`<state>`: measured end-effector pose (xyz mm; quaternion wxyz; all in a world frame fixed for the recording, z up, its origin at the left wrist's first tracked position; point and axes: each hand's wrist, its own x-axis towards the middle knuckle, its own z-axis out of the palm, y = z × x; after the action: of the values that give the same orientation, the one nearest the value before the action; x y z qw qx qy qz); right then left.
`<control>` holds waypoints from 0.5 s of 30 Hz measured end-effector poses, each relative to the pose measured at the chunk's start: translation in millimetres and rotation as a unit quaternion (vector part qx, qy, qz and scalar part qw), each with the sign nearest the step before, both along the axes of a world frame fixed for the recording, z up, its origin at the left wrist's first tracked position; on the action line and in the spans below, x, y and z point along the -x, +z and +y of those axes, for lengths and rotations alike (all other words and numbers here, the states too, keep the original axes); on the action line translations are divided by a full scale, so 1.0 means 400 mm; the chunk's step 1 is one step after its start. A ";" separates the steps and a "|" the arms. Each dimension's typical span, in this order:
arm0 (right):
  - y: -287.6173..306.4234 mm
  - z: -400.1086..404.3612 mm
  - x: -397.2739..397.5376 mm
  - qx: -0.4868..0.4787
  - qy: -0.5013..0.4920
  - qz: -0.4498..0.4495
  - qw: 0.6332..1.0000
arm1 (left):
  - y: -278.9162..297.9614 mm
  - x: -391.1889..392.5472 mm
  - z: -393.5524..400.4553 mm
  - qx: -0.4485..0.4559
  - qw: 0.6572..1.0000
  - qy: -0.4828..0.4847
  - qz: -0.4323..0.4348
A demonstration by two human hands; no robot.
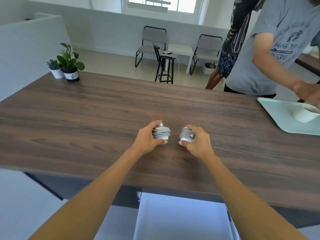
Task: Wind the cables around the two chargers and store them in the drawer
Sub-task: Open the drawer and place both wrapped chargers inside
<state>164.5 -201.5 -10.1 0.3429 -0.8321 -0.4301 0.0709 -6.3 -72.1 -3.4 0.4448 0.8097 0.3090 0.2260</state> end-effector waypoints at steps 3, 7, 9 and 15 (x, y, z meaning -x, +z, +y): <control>0.018 -0.121 0.060 -0.012 0.011 -0.003 1.000 | 0.014 0.069 -0.129 -0.003 1.000 -0.002 0.003; 0.019 -0.289 0.146 -0.046 0.024 0.000 0.999 | 0.010 0.159 -0.299 0.009 1.000 -0.006 0.006; 0.008 -0.364 0.186 -0.066 0.028 0.015 0.997 | -0.005 0.198 -0.374 0.023 1.000 -0.007 0.006; -0.068 -0.541 0.270 -0.066 0.033 0.057 0.996 | -0.102 0.287 -0.533 0.062 0.996 -0.038 0.047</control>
<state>56.7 -418.0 -37.3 0.4181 -0.7877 -0.4411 0.1008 -121.3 -285.4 -44.3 0.4878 0.8012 0.3119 0.1510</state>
